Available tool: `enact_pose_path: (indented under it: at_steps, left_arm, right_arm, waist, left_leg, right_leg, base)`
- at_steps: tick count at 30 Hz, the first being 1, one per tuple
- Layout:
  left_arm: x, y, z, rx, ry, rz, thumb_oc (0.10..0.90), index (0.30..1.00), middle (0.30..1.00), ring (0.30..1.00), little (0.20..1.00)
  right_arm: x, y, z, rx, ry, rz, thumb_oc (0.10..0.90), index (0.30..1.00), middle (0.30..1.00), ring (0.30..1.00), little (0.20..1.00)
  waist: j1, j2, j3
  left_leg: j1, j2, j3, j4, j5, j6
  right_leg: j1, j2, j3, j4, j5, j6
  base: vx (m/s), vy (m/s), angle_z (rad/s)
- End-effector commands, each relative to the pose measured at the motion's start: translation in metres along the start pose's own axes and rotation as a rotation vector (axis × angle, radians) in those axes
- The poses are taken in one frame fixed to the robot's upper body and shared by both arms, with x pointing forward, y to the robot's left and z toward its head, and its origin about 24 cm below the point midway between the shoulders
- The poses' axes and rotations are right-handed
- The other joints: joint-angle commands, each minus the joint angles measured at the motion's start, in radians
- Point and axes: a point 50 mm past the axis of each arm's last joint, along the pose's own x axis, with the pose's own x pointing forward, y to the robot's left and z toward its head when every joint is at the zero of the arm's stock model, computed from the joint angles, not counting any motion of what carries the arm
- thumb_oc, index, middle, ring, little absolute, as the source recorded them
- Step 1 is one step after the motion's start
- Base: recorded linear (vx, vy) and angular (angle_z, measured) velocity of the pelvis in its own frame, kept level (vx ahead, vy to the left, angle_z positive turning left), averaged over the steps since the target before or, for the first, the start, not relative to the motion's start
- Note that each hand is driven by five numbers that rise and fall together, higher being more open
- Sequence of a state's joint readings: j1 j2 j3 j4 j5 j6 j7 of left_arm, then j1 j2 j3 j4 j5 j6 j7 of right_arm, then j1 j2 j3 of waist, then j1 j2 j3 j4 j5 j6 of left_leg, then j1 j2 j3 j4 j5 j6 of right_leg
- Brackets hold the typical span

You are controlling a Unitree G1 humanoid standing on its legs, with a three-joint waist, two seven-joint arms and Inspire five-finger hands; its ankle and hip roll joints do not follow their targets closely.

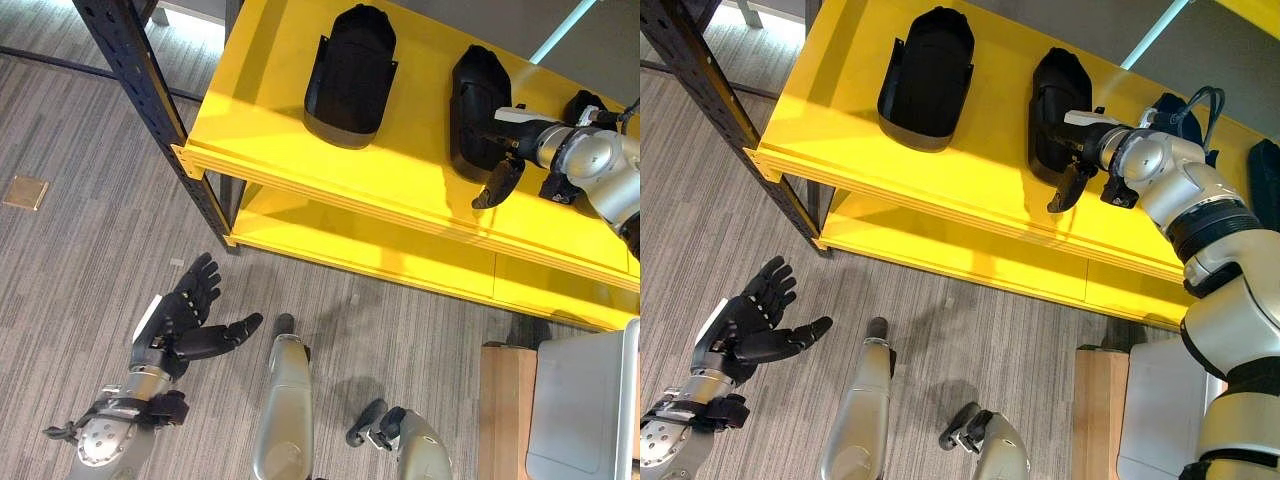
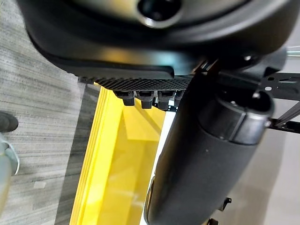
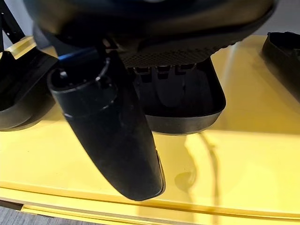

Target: Move parts from the plastic box to the shelf.

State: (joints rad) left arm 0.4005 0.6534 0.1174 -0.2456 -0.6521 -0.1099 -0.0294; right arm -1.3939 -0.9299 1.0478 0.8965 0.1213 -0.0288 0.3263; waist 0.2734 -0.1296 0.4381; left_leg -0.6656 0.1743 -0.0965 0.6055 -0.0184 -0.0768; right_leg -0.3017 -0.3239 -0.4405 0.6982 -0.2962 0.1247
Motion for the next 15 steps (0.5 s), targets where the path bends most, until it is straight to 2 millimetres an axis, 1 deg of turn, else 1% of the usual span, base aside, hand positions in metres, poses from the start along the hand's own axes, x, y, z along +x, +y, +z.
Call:
enact_pose_path:
  at_steps: [1, 5, 11, 12, 15]
  left_arm:
    - [0.007, 0.004, 0.036, 0.062, -0.196, -0.013, 0.9, 1.0, 1.0, 1.0, 1.0]
    - [0.007, 0.003, 0.036, 0.062, -0.196, -0.017, 0.9, 1.0, 1.0, 1.0, 1.0]
    - [0.01, 0.003, 0.038, 0.072, -0.206, -0.025, 0.9, 1.0, 1.0, 1.0, 1.0]
    - [0.01, 0.003, 0.039, 0.077, -0.209, -0.026, 0.9, 1.0, 1.0, 1.0, 1.0]
    - [0.01, 0.004, 0.04, 0.087, -0.209, -0.026, 0.9, 1.0, 1.0, 1.0, 1.0]
  right_arm:
    - [-0.019, -0.063, 0.018, 0.004, -0.042, -0.238, 0.9, 1.0, 1.0, 1.0, 1.0]
    - [-0.022, -0.069, 0.024, -0.016, -0.063, -0.248, 0.9, 1.0, 1.0, 1.0, 1.0]
    - [-0.026, -0.07, 0.033, -0.027, -0.118, -0.241, 0.9, 1.0, 1.0, 1.0, 1.0]
    - [-0.027, -0.071, 0.035, -0.027, -0.127, -0.24, 0.9, 1.0, 1.0, 1.0, 1.0]
    - [-0.031, -0.069, 0.04, -0.034, -0.171, -0.234, 0.9, 1.0, 1.0, 1.0, 1.0]
  waist:
    - [-0.017, -0.009, -0.052]
    - [-0.024, -0.013, -0.058]
    - [-0.037, -0.017, -0.072]
    - [-0.039, -0.016, -0.073]
    - [-0.047, -0.018, -0.084]
  left_leg:
    - [0.013, 0.057, -0.051, 0.08, -0.112, -0.01]
    - [0.022, 0.059, -0.049, 0.072, -0.111, -0.011]
    - [0.041, 0.06, -0.044, 0.058, -0.108, -0.013]
    - [0.034, 0.058, -0.043, 0.047, -0.08, -0.006]
    - [0.056, 0.062, -0.039, 0.034, -0.08, -0.009]
  right_leg:
    - [-0.043, 0.014, 0.092, -0.067, 0.162, 0.046]
    - [-0.038, 0.016, 0.094, -0.073, 0.165, 0.047]
    - [-0.026, 0.014, 0.097, -0.083, 0.168, 0.048]
    - [-0.032, 0.013, 0.091, -0.092, 0.187, 0.039]
    - [-0.016, 0.015, 0.097, -0.107, 0.19, 0.041]
  base:
    - [0.0, 0.0, 0.0]
    - [0.0, 0.0, 0.0]
    - [-0.01, 0.001, -0.01]
    - [-0.07, 0.002, -0.05]
    - [-0.02, -0.015, -0.05]
